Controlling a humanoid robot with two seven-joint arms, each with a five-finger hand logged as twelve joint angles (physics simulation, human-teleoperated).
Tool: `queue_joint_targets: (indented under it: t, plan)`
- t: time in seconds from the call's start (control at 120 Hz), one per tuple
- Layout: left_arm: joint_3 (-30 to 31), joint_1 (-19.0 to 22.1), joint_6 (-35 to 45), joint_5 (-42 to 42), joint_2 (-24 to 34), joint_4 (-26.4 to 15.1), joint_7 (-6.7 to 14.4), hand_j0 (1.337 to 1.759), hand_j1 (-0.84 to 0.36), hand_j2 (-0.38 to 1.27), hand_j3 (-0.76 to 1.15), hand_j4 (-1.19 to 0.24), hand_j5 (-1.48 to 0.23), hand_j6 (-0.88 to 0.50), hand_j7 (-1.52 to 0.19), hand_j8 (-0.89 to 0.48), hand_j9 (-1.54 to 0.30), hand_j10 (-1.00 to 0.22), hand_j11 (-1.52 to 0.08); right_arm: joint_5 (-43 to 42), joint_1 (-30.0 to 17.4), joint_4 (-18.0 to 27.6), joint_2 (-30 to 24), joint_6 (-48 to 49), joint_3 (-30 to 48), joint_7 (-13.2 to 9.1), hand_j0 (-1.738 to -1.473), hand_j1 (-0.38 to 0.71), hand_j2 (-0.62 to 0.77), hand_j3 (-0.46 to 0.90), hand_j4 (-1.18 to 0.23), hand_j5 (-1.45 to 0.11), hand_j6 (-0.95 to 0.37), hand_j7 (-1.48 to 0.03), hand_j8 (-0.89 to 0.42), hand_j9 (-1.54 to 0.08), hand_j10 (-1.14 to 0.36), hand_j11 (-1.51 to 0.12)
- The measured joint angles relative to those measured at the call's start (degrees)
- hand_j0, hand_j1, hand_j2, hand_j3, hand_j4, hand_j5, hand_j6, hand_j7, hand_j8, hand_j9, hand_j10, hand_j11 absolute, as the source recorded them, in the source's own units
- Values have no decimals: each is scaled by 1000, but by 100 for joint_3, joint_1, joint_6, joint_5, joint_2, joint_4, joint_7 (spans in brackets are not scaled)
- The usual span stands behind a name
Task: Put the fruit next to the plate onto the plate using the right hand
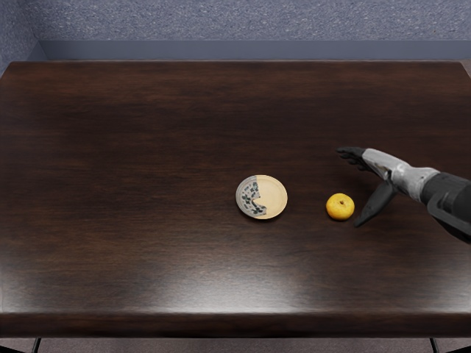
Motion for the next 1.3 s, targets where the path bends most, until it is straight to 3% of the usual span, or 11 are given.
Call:
queue_joint_targets:
  t: [0.467,1.0,1.092,1.117,1.125,1.158,1.167,1.217,1.3]
  plan:
    - [0,0,1,0,0,0,0,1658,348,0,0,-1,-1,-1,-1,-1,-1,-1,-1,-460,-28,-14,377,-827,-503,-32,-1658,-83,-41,0,-227,-291,-229,-291,-228,-291,-227,-291]
    - [0,0,2,0,0,0,0,1658,348,0,0,-1,-1,-1,-1,-1,-1,-1,-1,-921,-281,-12,511,-1322,-562,2,-1658,109,-76,0,-387,-504,-390,-501,-388,-504,-387,-504]
    - [0,0,2,0,0,0,0,1658,348,0,0,-1,-1,-1,-1,-1,-1,-1,-1,-940,-298,-14,546,-1352,-563,-5,-1658,136,-80,0,-411,-528,-411,-529,-412,-527,-349,-587]
    - [0,0,2,0,0,0,0,1658,348,0,0,-1,-1,-1,-1,-1,-1,-1,-1,-946,-296,-15,559,-1354,-563,-3,-1658,141,-80,0,-415,-535,-416,-535,-415,-534,-364,-567]
    - [0,0,2,0,0,0,0,1658,348,0,0,-1,-1,-1,-1,-1,-1,-1,-1,-949,-296,-15,563,-1352,-563,1,-1658,143,-81,0,-413,-540,-416,-537,-414,-539,-409,-491]
    - [0,0,2,0,0,0,0,1658,348,0,0,-1,-1,-1,-1,-1,-1,-1,-1,-955,-289,-16,578,-1352,-563,-1,-1658,149,-81,0,-419,-546,-422,-543,-420,-545,-406,-516]
    - [0,0,1,0,0,0,0,1658,348,0,0,-1,-1,-1,-1,-1,-1,-1,-1,-955,-288,-16,581,-1349,-563,4,-1658,151,-82,0,-416,-551,-422,-545,-417,-551,-467,-391]
    - [0,0,0,0,0,0,0,1658,348,0,0,-1,-1,-1,-1,-1,-1,-1,-1,-954,-279,-18,598,-1347,-563,-8,-1658,154,-79,0,-425,-555,-427,-552,-426,-554,-416,-493]
    - [0,0,1,0,0,0,0,1658,348,0,0,-1,-1,-1,-1,-1,-1,-1,-1,-960,-261,-21,643,-1331,-563,-14,-1658,160,-76,0,-433,-564,-435,-562,-434,-563,-411,-491]
